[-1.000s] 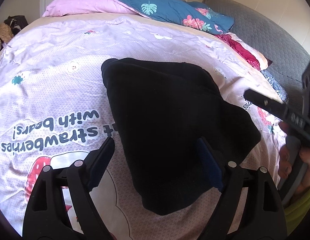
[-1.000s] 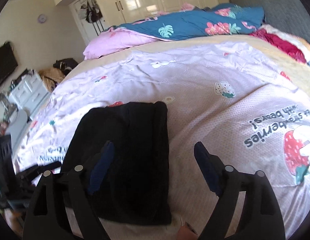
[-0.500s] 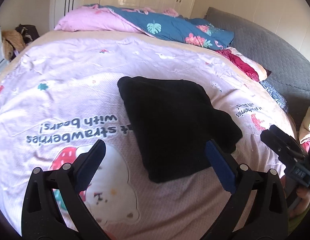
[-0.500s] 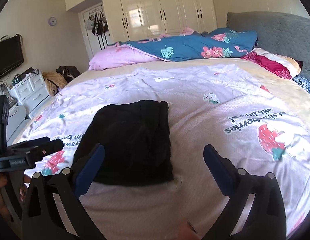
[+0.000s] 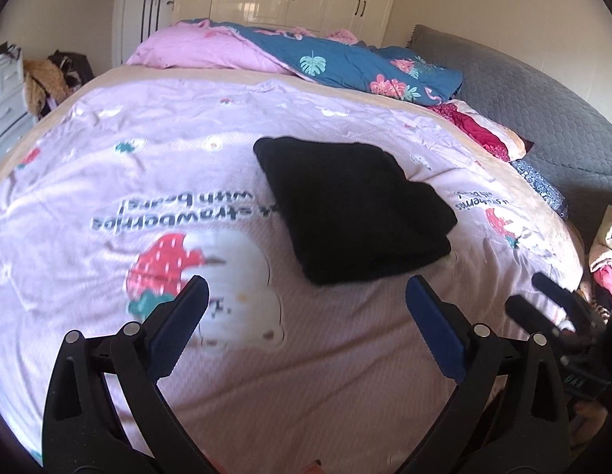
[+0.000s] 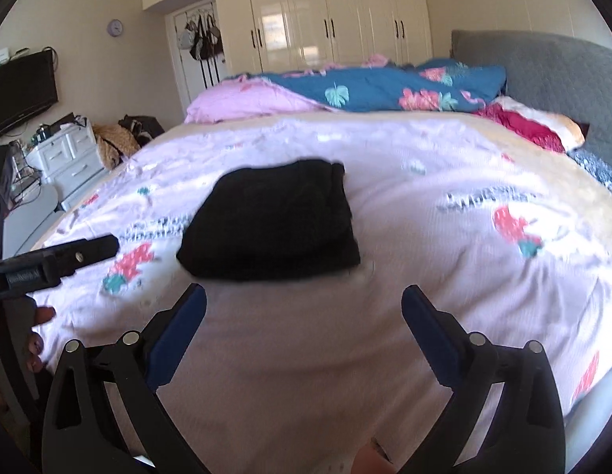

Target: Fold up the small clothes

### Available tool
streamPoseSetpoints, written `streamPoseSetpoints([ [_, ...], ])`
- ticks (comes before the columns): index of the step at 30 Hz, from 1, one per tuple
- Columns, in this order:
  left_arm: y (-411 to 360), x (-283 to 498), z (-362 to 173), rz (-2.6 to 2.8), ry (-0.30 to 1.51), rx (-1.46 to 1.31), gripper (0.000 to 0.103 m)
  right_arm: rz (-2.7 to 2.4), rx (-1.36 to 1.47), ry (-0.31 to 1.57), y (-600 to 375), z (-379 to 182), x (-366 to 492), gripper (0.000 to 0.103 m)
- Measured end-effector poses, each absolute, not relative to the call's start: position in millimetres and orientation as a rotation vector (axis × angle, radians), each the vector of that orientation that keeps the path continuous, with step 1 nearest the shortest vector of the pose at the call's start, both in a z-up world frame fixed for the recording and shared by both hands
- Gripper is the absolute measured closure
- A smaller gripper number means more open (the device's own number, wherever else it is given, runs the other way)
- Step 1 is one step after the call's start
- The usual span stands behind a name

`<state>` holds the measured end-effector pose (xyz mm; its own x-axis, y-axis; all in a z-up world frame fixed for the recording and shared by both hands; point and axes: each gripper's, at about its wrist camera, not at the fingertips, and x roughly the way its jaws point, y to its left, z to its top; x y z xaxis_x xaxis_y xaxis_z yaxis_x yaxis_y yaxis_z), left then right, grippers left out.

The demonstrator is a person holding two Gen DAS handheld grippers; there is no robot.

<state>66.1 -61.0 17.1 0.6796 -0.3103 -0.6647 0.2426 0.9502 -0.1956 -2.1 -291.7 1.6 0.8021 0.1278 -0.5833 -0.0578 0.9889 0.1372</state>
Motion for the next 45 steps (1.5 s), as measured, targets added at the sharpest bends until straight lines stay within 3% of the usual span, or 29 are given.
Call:
streamPoseSetpoints([
  [45, -48, 62, 7, -0.219, 0.794, -0.08, 0.009, 0.051, 0.061, 0.668, -284, -9, -2, 0.004],
])
